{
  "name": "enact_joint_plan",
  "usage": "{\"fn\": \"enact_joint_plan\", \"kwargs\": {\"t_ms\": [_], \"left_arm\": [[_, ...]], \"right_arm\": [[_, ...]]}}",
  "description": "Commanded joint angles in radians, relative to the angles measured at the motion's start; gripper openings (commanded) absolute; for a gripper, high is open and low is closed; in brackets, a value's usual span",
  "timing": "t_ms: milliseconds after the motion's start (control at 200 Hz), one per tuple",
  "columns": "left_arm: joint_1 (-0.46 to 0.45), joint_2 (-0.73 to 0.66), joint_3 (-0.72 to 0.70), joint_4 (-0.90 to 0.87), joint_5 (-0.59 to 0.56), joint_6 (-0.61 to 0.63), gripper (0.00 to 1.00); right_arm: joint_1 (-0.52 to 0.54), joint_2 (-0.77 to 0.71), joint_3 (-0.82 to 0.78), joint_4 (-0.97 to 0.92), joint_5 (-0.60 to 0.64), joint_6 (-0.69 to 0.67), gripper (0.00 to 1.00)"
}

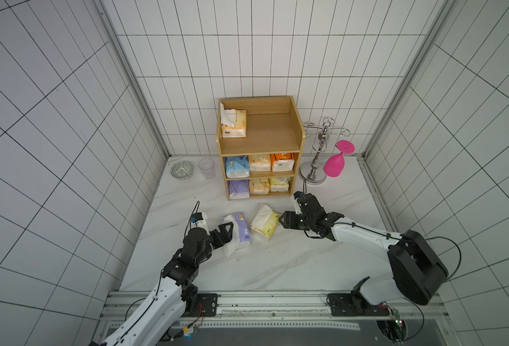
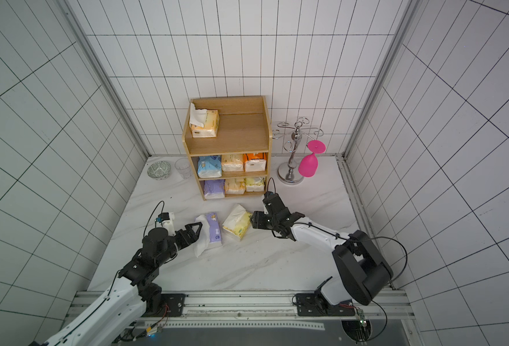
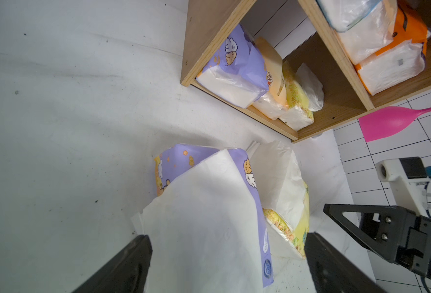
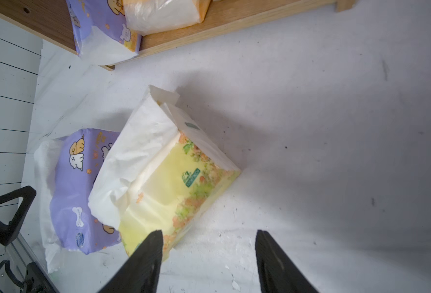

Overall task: Remove the tissue boxes from the shelf
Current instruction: Place the box of tissues at the center of the board.

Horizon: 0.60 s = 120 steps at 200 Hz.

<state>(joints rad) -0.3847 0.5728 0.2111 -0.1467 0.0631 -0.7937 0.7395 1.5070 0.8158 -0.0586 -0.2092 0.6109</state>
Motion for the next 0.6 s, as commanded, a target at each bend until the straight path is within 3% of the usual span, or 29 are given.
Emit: {"fn": "enact_joint_plan", "kwargs": {"t_ms": [0,180,360,595], "left_arm": [[0.004,-0.043,0.012,-0.042,-0.025,0.001,0.98],[0.006,-0.058,0.004,-0.038,-0.02,0.008,0.98],[0.007,0.031,0.016,0.036,0.004,0.004,0.98],[0.007,0.132,0.084,0.092,0.041,0.009,0.98]], "right_arm": [[0.0,0.079,0.088,0.002,-0.069,-0.025,0.63],[0.022,0.181,0.167,0.053,-0.116,-0.037,0.62],[0.058,0.251,0.216,0.068,-0.166,-0.063,0.62],[0.07,0.153,0.184,0.041,-0.078,-0.103,0.62]]}}
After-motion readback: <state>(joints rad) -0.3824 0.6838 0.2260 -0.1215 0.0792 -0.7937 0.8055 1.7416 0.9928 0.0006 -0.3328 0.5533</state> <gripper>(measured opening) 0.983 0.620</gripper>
